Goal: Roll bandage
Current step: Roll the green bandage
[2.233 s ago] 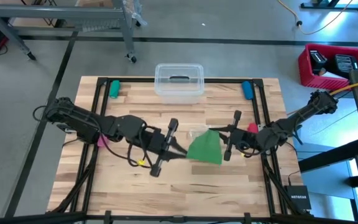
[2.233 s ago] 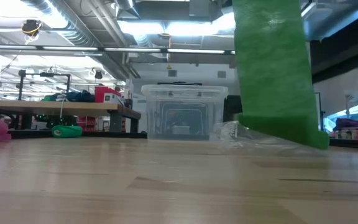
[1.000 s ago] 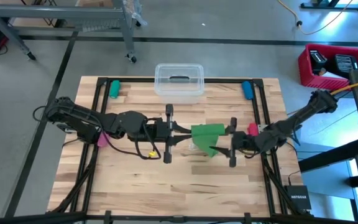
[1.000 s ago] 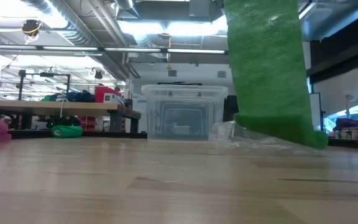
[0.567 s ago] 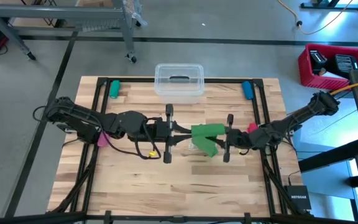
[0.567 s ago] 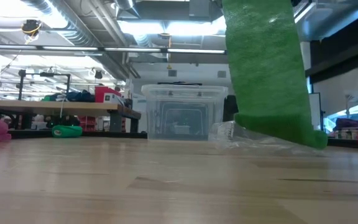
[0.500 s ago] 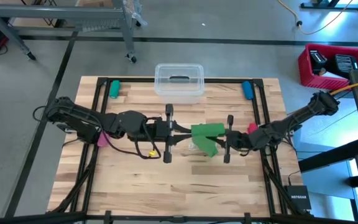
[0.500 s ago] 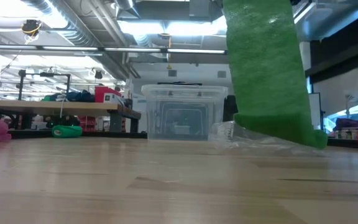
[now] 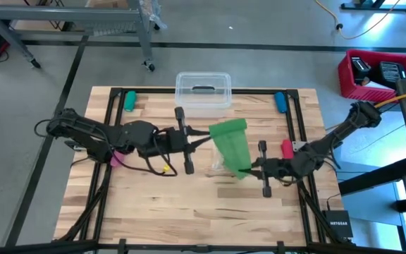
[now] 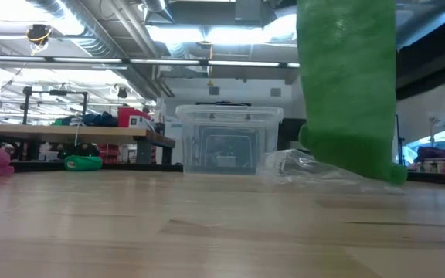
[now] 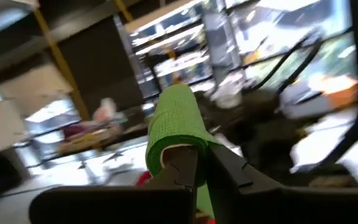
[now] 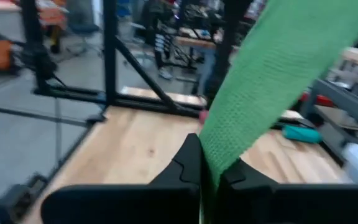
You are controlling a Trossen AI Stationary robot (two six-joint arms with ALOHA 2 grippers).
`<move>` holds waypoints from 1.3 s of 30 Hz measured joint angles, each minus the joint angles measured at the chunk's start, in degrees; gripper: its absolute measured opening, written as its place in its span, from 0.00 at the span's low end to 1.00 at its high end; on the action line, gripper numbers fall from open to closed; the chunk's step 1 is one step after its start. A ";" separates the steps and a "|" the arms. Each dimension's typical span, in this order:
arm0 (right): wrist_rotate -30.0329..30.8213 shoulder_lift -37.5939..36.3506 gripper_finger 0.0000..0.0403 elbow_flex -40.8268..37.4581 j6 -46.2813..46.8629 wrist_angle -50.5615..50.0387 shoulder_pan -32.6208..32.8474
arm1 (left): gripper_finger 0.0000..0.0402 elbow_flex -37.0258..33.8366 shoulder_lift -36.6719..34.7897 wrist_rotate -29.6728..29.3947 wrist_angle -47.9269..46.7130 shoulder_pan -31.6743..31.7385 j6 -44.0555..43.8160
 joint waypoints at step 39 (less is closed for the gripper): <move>-5.58 12.15 0.01 40.03 -11.96 -20.80 9.08 | 0.01 0.02 13.93 -12.29 -6.45 0.36 13.19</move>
